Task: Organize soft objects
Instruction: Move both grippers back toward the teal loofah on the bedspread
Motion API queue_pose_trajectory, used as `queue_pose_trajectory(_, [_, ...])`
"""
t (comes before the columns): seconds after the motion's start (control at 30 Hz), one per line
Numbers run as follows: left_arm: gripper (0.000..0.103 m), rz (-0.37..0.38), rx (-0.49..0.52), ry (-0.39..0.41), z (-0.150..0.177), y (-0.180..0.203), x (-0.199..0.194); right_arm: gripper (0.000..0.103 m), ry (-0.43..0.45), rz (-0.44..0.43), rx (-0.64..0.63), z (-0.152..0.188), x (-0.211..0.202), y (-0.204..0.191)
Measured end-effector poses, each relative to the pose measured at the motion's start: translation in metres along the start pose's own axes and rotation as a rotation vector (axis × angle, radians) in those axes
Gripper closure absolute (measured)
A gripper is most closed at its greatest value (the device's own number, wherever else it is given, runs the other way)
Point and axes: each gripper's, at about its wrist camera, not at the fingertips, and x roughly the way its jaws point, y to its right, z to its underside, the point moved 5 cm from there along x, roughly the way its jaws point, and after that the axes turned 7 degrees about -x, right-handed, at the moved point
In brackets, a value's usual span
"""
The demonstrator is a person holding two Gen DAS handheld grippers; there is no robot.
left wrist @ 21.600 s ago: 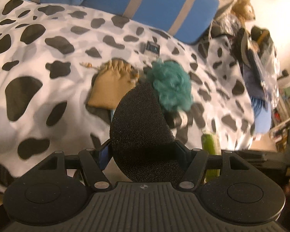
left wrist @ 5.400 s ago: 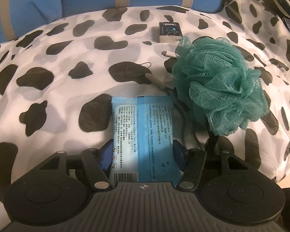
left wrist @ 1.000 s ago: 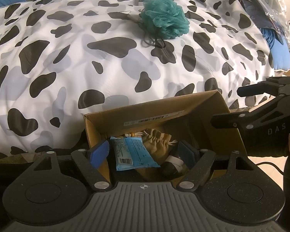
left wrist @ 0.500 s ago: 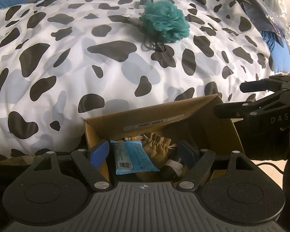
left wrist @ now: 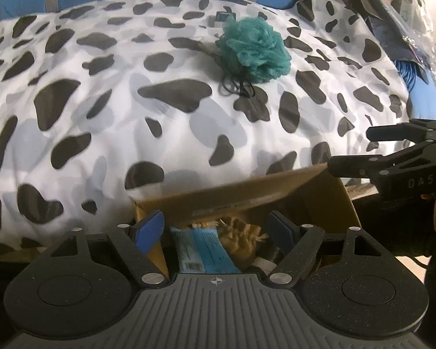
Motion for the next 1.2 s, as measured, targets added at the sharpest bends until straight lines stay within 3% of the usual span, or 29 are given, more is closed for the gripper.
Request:
queue_pose_trajectory(0.47, [0.025, -0.063, 0.039, 0.078, -0.043, -0.016, 0.008, 0.000, 0.049, 0.037, -0.013, -0.025, 0.008, 0.021])
queue_pose_trajectory(1.2, [0.025, -0.040, -0.049, 0.084, -0.099, -0.043, 0.036, 0.000, 0.112, 0.015, -0.007, -0.074, 0.042, 0.054])
